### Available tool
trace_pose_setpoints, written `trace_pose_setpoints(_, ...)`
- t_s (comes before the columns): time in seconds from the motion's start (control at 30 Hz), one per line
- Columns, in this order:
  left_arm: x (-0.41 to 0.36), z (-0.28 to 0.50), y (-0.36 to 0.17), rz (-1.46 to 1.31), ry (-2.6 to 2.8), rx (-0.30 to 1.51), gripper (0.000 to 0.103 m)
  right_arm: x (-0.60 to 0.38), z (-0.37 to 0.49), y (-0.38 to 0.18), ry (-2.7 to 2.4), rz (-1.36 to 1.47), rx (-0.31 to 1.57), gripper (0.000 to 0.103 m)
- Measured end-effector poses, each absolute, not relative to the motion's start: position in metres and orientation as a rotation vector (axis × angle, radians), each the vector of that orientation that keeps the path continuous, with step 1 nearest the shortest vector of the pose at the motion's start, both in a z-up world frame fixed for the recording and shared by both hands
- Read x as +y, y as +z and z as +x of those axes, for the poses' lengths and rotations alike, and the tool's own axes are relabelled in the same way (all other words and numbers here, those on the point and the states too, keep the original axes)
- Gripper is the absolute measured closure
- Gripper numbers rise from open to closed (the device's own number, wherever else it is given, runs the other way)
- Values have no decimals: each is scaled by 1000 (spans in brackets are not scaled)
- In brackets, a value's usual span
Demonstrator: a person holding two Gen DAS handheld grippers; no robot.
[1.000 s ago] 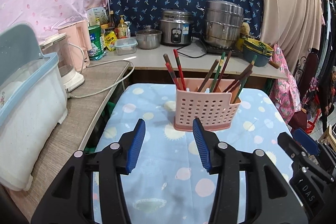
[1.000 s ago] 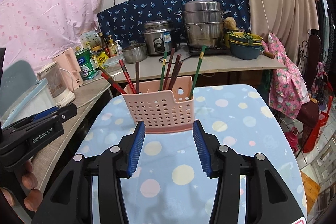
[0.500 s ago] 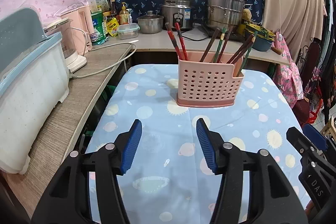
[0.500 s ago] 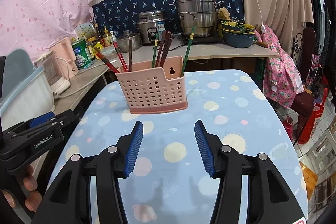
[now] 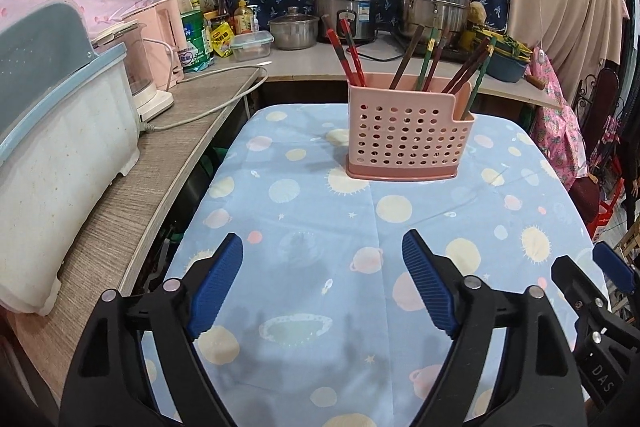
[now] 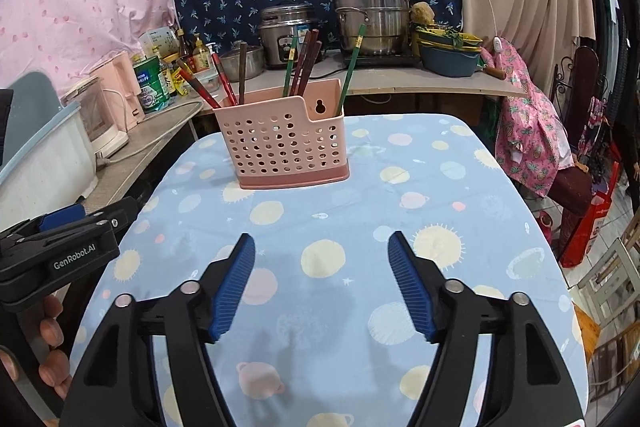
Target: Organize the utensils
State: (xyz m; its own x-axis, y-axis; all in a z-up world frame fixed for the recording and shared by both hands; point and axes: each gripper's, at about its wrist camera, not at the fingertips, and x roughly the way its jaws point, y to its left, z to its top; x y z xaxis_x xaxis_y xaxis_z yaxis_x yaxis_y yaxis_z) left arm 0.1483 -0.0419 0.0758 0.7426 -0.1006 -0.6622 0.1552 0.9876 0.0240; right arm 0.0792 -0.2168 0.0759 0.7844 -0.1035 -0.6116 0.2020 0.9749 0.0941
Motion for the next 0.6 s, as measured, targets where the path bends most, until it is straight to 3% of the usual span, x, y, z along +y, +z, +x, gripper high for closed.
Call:
trace_pose_setpoints(0.1,-42,146,73,85,-130,723,16,-216,77,74,-170,153,650,26)
trace_pose_setpoints(0.6,-40,141,57,108,-108,756,11,-210,73,61,-178,136,687,18)
